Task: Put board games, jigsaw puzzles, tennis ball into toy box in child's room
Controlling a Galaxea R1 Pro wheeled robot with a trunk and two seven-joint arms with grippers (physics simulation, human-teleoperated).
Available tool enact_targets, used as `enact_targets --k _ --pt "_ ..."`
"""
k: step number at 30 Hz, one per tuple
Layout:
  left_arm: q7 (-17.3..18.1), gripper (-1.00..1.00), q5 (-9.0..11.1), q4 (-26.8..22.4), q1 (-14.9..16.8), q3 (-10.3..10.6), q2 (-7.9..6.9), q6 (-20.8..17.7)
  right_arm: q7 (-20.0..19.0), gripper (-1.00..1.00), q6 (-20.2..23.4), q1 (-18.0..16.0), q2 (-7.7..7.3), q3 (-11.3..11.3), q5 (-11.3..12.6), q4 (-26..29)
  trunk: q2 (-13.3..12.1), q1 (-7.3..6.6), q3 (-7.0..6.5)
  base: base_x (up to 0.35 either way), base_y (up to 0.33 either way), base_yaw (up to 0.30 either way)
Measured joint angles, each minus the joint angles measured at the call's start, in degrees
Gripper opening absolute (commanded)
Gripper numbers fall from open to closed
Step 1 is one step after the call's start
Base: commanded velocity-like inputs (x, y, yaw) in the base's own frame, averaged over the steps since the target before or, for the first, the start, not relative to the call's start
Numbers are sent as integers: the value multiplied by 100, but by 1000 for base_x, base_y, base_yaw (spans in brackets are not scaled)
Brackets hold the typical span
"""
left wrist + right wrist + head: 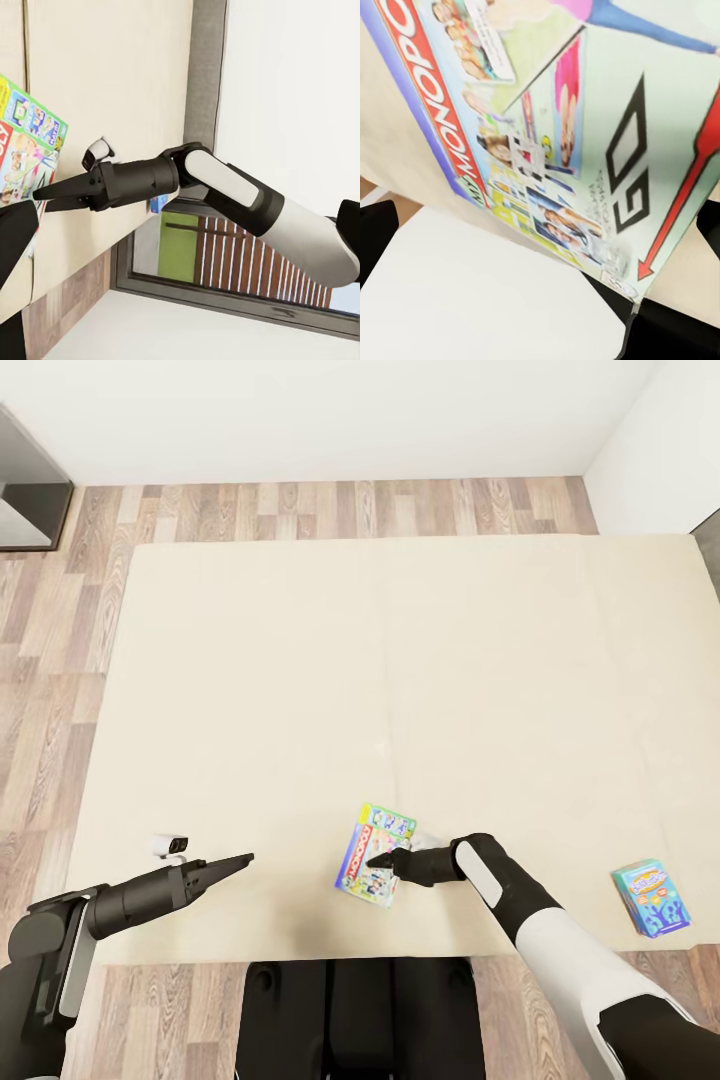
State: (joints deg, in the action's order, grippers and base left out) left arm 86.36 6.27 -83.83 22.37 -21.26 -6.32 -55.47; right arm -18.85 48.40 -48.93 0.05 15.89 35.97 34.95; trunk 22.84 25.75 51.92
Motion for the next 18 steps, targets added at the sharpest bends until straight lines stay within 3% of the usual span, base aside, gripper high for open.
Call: enact_targets --k 18 --pt "0 100 1 0 -1 0 0 4 -8 100 -1 0 65 -1 -15 2 0 0 0 0 37 0"
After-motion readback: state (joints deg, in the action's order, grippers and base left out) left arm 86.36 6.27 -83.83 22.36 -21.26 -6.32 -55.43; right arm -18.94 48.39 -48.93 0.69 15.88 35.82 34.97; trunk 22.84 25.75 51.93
